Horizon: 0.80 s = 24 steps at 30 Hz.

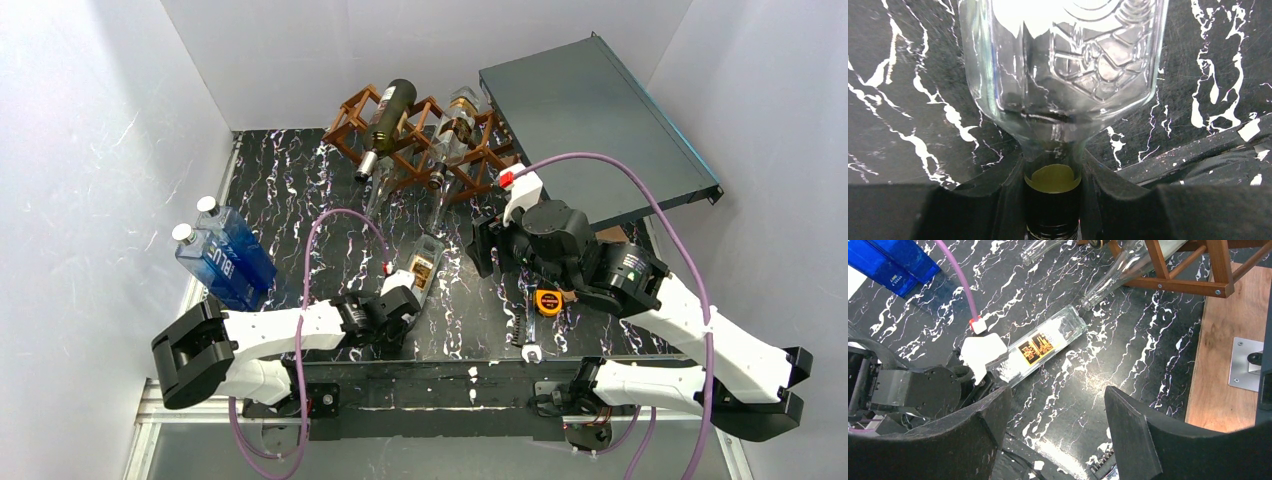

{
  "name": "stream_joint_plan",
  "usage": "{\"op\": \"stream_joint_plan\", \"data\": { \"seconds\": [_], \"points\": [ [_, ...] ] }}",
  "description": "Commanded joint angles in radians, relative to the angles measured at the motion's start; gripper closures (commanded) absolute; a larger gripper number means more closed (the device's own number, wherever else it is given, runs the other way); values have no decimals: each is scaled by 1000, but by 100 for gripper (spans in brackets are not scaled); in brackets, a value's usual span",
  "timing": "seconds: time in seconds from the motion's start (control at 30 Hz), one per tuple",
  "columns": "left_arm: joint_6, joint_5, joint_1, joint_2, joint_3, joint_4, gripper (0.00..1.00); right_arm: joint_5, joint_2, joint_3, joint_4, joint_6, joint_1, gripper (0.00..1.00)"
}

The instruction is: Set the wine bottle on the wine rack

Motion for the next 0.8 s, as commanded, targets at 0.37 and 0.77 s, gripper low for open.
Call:
{"op": "stream_joint_plan", "data": {
  "seconds": [0.37, 0.77],
  "points": [
    [-91, 49, 5, -16, -40, 23, 66, -1, -25, 2, 38, 3, 3, 22],
    [-50, -6, 16, 0, 46, -94, 33, -5, -25, 2, 37, 5, 4, 22]
  ]
}}
